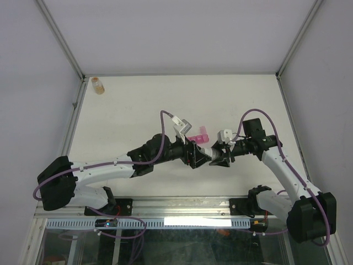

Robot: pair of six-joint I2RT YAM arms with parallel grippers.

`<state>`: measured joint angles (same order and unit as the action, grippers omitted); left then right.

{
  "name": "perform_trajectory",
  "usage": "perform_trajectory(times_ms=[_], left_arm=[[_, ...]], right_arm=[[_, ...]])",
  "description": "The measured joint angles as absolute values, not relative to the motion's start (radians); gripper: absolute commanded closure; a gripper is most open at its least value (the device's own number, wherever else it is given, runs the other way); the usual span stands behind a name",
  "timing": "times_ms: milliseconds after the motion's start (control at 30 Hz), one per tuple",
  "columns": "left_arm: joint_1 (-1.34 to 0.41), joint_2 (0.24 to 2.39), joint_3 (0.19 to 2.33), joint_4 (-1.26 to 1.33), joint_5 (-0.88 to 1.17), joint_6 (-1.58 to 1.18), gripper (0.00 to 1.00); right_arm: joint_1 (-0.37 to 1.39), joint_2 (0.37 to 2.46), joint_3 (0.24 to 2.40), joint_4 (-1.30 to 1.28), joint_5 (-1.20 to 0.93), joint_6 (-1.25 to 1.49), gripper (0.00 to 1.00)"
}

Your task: Sort the pills into containers

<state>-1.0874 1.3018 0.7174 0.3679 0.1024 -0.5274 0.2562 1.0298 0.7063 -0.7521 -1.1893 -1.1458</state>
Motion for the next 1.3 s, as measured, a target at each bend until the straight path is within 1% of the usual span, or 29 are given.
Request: perform_trajectory(times_ms=[33, 67, 367, 567, 767, 967, 1133, 1300], left_arm=[[-1.087, 1.300, 0.717, 0.369, 0.100, -0.531, 0.03], [-1.088, 1.296, 0.717, 0.370, 0.093, -0.538, 0.01], [-1.087, 1.186, 0.654, 0.395, 0.045, -0.512, 0.01], [-1.085, 1.074, 0.532, 0.491, 0.127, -0.288, 0.01], [-1.076, 1.097, 0.505, 0.582, 0.242, -0.059, 0.02], [-1.038, 1.204, 0.553, 0.593, 0.305, 0.062, 0.12], [-1.018, 1.273, 0.603, 0.611, 0.328, 0.086, 0.23], [-1.013, 1.311, 0.611, 0.637, 0.350, 0.086, 0.32]], right_arm=[[0.256, 1.030, 0.706, -0.752, -1.189, -1.146, 1.00], [0.256, 1.030, 0.706, -0.752, -1.189, -1.146, 1.00], [0.256, 1.030, 0.706, -0.752, -1.189, -1.146, 1.00], [0.256, 1.030, 0.706, -0.752, -1.189, -1.146, 1.00], [0.256, 1.030, 0.706, -0.752, -1.190, -1.146, 1.00], [0.256, 1.030, 0.706, -0.752, -1.189, -1.146, 1.00], [0.256, 1.030, 0.706, -0.752, -1.189, -1.146, 1.00], [0.256, 1.030, 0.706, -0.752, -1.189, -1.146, 1.00]])
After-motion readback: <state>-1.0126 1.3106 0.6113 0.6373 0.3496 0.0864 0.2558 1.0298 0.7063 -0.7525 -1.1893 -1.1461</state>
